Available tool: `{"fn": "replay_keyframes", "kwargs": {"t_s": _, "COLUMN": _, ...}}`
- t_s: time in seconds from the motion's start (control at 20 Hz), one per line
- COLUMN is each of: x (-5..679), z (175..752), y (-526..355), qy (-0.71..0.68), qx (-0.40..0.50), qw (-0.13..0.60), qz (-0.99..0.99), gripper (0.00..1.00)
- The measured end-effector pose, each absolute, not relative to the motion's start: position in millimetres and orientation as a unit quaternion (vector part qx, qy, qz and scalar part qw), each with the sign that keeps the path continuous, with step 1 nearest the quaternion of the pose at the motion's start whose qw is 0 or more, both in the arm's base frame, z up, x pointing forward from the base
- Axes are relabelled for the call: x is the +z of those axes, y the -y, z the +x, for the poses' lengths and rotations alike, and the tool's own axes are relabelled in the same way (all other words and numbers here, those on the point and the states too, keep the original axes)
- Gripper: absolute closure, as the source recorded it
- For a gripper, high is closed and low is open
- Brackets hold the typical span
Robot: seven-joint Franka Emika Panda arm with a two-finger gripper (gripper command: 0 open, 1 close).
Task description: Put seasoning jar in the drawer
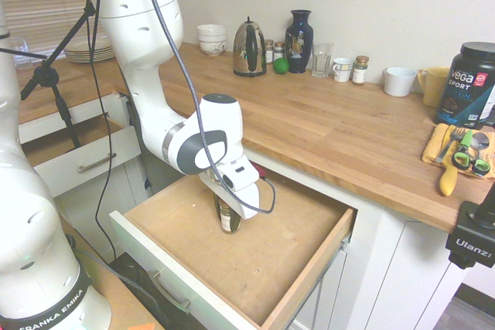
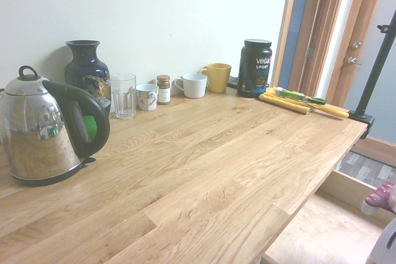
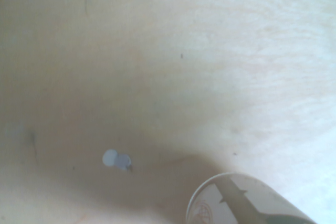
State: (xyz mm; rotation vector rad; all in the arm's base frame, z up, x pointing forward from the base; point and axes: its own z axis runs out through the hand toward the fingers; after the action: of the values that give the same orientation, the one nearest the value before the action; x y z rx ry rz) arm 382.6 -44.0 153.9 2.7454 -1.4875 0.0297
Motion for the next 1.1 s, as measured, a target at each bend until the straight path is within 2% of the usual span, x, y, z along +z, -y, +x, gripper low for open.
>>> {"fn": "replay_keyframes", "kwargs": {"t_s": 0.3, "x": 143, "z": 385, "y": 47, "qy": 0.478, "qx": 0.011, "qw": 0.001, "qz": 0.878, "gripper": 1.0}}
{"fn": "replay_keyframes", "kwargs": {"t_s": 0.35, "x": 142, "z": 387, "y": 47, "qy": 0.479, "qx": 0.011, "qw": 0.0, "qz": 0.878, "gripper": 0.0}}
{"fn": "replay_keyframes", "kwargs": {"t_s": 1.1, "x": 143, "z": 390, "y": 34, "qy": 0.483, "qx": 0.008, "qw": -0.006, "qz": 0.876, "gripper": 0.0}}
